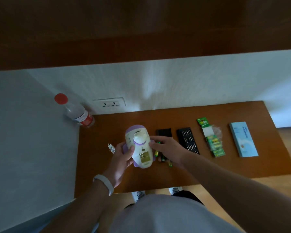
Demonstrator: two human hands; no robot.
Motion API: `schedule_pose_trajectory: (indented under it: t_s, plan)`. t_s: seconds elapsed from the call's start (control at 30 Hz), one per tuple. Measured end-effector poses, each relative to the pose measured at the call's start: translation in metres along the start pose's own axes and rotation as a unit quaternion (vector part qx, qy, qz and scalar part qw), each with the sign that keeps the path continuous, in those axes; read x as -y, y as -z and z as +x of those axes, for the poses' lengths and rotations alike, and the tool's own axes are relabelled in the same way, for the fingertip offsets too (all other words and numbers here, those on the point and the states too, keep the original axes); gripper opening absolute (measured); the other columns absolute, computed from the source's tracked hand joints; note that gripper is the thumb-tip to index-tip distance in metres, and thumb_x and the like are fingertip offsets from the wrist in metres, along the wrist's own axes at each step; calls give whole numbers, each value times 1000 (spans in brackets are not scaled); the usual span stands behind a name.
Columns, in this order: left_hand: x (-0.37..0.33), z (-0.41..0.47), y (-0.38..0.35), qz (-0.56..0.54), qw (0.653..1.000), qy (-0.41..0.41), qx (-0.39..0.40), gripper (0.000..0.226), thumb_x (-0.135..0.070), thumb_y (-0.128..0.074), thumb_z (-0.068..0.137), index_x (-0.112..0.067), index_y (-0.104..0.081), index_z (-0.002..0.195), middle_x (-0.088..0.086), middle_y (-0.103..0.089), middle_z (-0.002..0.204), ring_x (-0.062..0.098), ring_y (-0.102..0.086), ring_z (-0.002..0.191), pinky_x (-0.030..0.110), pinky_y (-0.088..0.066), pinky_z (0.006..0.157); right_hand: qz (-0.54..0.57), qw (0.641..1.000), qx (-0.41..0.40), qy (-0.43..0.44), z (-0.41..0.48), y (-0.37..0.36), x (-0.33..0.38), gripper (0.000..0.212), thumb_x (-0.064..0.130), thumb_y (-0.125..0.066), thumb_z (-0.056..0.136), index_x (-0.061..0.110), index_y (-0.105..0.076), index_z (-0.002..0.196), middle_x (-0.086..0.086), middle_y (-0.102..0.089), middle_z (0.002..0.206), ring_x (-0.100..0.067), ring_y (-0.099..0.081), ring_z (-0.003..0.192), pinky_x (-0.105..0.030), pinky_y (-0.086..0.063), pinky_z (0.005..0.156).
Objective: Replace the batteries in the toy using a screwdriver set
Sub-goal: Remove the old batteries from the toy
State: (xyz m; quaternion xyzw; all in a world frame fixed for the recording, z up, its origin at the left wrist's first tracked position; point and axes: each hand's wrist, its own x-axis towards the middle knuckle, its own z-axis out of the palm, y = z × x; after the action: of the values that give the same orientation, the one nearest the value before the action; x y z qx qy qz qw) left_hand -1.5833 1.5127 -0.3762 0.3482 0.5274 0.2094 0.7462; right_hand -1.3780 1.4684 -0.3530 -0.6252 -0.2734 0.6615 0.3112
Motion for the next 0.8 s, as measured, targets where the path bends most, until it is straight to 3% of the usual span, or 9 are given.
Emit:
schedule_pose_trajectory:
  t_s: [0.13,0.27,0.37,0.53,0.67,0.8]
  plan:
    - [0,4,5,-13,1000,6,10,62,-30,-65,85,-12,-44,140,16,-64,133,36,-62,121,52,-51,101,0,1000,-8,-1,5,-4,-2,31,36,-60,97,41,-62,128,-2,-74,81,-12,-57,53,-23,-38,43]
    - [-1,5,13,3,1000,9,21,63,-34,-71,87,-13,-45,141,13,-65,134,33,-62,122,49,-50,100,-24,1000,-19,-1,7,-7,-5,31,40,-60,97,43,-61,128,-2,-75,84,-11,-58,55,-22,-38,42]
    - [-2,3,16,26,999,4,22,64,-38,-68,84,-18,-47,141,6,-67,132,25,-64,120,42,-51,95,-41,999,-26,0,6,-10,-5,28,41,-58,97,42,-60,125,1,-74,75,-10,-58,53,-21,-39,41]
    - [-7,-3,17,62,998,-4,1,57,-41,-64,90,-26,-47,142,-1,-64,135,21,-59,125,50,-43,109,-46,996,-70,-14,2,-14,-5,19,38,-57,98,22,-67,105,5,-68,67,-10,-58,49,-21,-39,40]
    - [-10,-8,16,89,995,-19,-30,27,-36,-59,100,-37,-51,125,-11,-63,124,8,-58,116,34,-46,88,-25,995,-95,-25,-3,-16,-3,28,35,-54,100,10,-65,97,0,-65,75,-9,-57,47,-21,-38,41]
    - [-13,-11,19,126,990,-32,-61,23,-39,-59,100,-38,-50,121,-12,-60,122,8,-55,115,25,-44,80,25,994,-104,-33,-11,-18,-1,25,35,-53,100,13,-65,96,-4,-64,83,-11,-56,52,-23,-37,44]
